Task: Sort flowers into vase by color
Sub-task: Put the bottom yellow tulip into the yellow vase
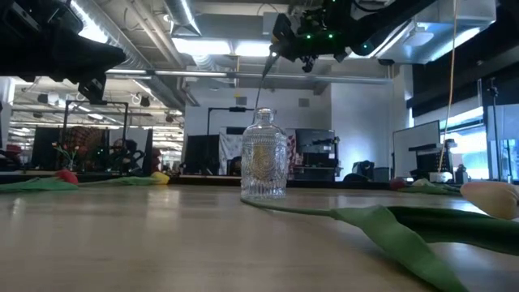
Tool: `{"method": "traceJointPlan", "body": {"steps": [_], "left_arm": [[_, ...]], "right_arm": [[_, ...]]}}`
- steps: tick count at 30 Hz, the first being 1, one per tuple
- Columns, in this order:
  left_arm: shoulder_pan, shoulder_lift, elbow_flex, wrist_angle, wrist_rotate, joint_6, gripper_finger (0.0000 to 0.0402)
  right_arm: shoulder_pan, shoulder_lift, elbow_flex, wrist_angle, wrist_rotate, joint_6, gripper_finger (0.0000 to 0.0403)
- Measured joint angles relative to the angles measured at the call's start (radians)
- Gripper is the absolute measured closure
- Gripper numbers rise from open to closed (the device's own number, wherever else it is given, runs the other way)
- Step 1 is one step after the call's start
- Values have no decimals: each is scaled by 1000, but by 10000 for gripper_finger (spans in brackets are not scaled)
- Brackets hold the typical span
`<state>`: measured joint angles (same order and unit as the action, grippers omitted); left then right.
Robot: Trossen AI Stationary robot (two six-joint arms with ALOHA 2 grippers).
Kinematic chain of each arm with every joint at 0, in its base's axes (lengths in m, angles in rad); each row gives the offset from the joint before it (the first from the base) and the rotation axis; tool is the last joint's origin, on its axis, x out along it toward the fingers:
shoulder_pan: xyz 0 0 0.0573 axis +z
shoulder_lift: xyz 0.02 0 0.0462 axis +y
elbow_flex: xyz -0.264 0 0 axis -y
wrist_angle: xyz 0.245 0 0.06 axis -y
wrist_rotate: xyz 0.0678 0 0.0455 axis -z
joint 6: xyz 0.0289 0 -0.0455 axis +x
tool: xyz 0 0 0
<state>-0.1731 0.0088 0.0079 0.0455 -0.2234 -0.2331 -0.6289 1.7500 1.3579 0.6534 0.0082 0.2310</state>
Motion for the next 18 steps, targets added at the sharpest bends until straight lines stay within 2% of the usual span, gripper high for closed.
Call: {"method": "traceJointPlan", "body": {"steps": [6, 9, 13, 16, 18], "left_arm": [[0, 0, 0, 26, 4, -26, 370], [0, 0, 0, 34, -1, 12, 370], [1, 0, 0, 37, -86, -1, 370], [0, 6, 0, 39, -96, -3, 370], [1, 12, 0, 40, -154, -13, 370]], "right_arm": [[0, 0, 0, 3, 0, 7, 396], [0, 0, 0, -22, 0, 1, 396], [1, -3, 0, -7, -14, 1, 395], [1, -22, 0, 8, -27, 0, 398], [1, -28, 2, 7, -27, 1, 398]]}}
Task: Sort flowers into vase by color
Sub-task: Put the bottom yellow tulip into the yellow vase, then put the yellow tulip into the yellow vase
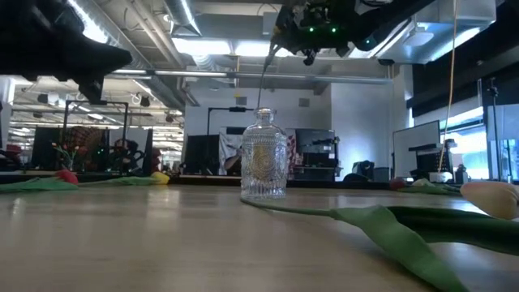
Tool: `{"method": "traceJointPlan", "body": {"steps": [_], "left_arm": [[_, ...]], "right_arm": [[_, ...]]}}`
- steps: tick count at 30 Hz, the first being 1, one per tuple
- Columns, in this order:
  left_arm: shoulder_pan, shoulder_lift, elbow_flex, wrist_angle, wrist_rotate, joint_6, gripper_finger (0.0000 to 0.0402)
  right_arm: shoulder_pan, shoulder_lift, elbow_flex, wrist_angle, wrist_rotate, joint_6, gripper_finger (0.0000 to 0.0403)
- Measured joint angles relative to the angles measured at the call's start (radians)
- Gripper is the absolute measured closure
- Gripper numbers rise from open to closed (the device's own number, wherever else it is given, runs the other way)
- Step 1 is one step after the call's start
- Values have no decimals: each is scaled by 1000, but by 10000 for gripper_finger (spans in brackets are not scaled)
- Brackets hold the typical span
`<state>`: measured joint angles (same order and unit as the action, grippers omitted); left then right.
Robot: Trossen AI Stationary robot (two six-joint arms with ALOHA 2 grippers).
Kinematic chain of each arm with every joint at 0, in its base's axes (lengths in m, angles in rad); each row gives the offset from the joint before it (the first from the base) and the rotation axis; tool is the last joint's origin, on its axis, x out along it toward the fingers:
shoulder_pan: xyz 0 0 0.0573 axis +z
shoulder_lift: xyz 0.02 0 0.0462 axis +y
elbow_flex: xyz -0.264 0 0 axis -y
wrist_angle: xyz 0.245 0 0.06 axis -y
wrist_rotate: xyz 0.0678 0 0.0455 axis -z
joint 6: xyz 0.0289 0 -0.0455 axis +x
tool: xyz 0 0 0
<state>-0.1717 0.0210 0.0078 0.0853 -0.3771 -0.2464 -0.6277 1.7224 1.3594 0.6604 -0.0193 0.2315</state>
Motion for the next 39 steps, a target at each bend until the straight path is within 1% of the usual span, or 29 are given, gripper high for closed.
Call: {"method": "traceJointPlan", "body": {"steps": [1, 3, 8, 12, 15, 18, 20, 24, 27, 29, 32, 35, 39], "left_arm": [[4, 4, 0, -1, -30, -6, 370], [19, 18, 0, -1, -54, -12, 370], [98, 81, 0, -1, -57, -65, 370], [176, 168, 10, 20, -58, -93, 370], [233, 259, 52, 24, -58, -100, 370], [301, 378, 109, 8, -69, -130, 370], [357, 463, 160, -22, -103, -167, 370], [482, 632, 277, -130, -111, -189, 370], [573, 737, 374, -213, -109, -185, 367], [626, 790, 435, -284, -108, -185, 358], [686, 854, 509, -385, -101, -182, 334], [739, 895, 549, -464, -99, -182, 306], [793, 928, 554, -481, -86, -194, 281]], "right_arm": [[0, 0, 0, -5, 0, 3, 397], [0, 2, 0, -19, 0, 6, 395], [0, 2, 0, -39, 0, 6, 396], [8, 3, 0, -92, 0, -3, 395], [10, 11, -1, -159, -3, -35, 382], [20, 16, -1, -207, 3, -80, 369], [25, 16, -1, -244, 4, -111, 363], [43, 17, -1, -310, 19, -157, 349], [55, 17, -1, -363, 28, -184, 320], [61, 14, -1, -396, 37, -200, 290], [61, -10, -1, -468, 46, -214, 236], [58, -39, -1, -554, 84, -215, 182], [58, -59, -1, -665, 99, -215, 117]]}}
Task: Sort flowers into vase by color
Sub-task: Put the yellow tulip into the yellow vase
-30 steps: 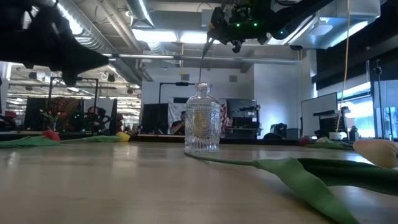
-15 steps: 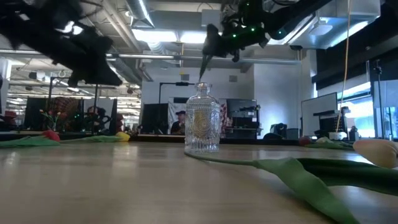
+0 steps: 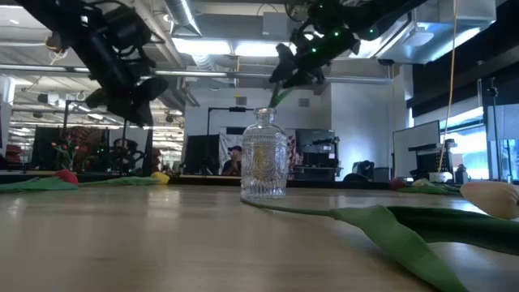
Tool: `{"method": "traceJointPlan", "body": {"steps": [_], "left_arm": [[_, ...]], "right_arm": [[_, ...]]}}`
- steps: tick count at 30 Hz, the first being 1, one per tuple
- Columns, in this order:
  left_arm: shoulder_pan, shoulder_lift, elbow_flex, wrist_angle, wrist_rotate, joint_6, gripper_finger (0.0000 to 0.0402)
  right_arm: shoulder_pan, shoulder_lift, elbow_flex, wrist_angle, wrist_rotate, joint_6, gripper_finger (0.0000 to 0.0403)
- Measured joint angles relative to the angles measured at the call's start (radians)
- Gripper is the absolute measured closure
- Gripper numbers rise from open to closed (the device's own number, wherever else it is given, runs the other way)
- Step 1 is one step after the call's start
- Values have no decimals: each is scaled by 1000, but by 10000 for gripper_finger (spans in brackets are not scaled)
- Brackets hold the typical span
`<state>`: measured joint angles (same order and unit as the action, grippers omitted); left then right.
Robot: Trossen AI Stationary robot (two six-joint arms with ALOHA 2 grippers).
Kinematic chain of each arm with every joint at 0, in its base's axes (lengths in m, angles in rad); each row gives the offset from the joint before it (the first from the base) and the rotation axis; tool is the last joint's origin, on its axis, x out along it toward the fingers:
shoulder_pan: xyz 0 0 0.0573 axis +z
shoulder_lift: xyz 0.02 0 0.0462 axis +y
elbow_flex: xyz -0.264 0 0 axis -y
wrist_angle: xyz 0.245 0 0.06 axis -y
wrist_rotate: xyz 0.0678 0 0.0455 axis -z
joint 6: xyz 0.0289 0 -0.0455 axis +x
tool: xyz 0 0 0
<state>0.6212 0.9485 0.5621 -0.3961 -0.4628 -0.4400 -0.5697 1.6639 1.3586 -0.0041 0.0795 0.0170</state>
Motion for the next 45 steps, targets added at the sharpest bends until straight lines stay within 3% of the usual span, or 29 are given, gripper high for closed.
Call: {"method": "traceJointPlan", "body": {"steps": [7, 12, 21, 32, 39, 45], "left_arm": [[28, 79, 0, -18, 5, -3, 270], [60, 92, 0, -20, 18, -18, 270], [200, 160, 0, -5, 140, 53, 266], [211, 363, 0, 78, 106, 51, 248], [264, 502, 64, 79, 93, 33, 248], [238, 602, 124, 71, 83, 32, 267]], "right_arm": [[0, -4, 0, -93, 4, 22, 67], [1, -10, 0, -128, 3, 28, 66], [0, -17, 35, -228, 16, 14, 66], [0, -50, 36, -326, 40, 27, 66], [0, -63, 36, -399, 42, 6, 66], [0, -63, 36, -450, 42, -2, 66]]}}
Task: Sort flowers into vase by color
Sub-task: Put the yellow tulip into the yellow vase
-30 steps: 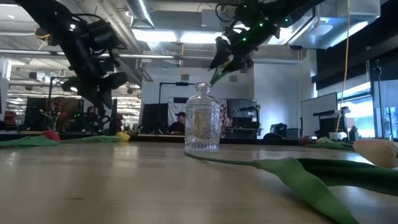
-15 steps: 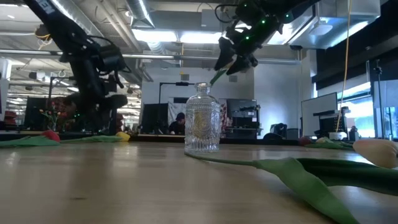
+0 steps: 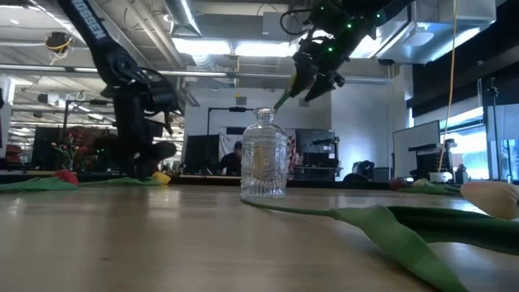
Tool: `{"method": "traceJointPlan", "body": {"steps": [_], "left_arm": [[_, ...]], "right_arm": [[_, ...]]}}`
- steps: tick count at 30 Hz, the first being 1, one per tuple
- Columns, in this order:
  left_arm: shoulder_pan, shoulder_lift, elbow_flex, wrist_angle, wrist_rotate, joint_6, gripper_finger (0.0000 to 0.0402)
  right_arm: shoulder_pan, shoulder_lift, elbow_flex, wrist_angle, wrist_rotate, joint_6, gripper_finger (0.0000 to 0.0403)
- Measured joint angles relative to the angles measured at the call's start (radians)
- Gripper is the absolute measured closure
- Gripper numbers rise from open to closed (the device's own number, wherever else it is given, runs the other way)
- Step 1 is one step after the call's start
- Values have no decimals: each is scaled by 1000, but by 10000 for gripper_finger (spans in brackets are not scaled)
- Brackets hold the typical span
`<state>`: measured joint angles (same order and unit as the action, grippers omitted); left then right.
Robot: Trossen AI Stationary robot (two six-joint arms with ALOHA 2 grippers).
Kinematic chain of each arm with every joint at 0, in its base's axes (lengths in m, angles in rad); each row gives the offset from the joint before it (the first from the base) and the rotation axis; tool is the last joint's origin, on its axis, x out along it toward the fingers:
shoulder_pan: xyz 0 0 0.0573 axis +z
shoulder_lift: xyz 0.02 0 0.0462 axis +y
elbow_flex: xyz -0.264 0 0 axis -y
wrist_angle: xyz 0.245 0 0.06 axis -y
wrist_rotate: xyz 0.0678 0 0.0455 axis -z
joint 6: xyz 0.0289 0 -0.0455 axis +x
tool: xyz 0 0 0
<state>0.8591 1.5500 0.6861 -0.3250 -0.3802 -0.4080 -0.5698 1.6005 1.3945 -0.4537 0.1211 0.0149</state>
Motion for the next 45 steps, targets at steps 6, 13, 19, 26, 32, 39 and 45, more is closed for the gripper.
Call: {"method": "traceJointPlan", "body": {"steps": [6, 13, 19, 26, 32, 39, 45], "left_arm": [[-2, 42, 17, 6, -10, 47, 347], [-13, 37, 17, -4, -29, 77, 396], [-71, -108, 16, -15, -26, 97, 399], [-169, -397, 16, 157, 129, 153, 400], [-292, -485, 18, 646, 253, 192, 401], [-340, -293, 18, 1236, 309, 324, 401], [-249, -88, 175, 1394, 398, 309, 401]], "right_arm": [[0, -39, 0, -47, 1, -21, 66], [64, -151, 0, -142, 44, -21, 66], [171, -255, 0, -182, 149, -22, 66], [313, -315, 0, -181, 215, -20, 66], [473, -320, -26, -77, 260, -38, 66], [629, -320, -170, 127, 382, -81, 66], [700, -319, -324, 302, 473, -93, 66]]}}
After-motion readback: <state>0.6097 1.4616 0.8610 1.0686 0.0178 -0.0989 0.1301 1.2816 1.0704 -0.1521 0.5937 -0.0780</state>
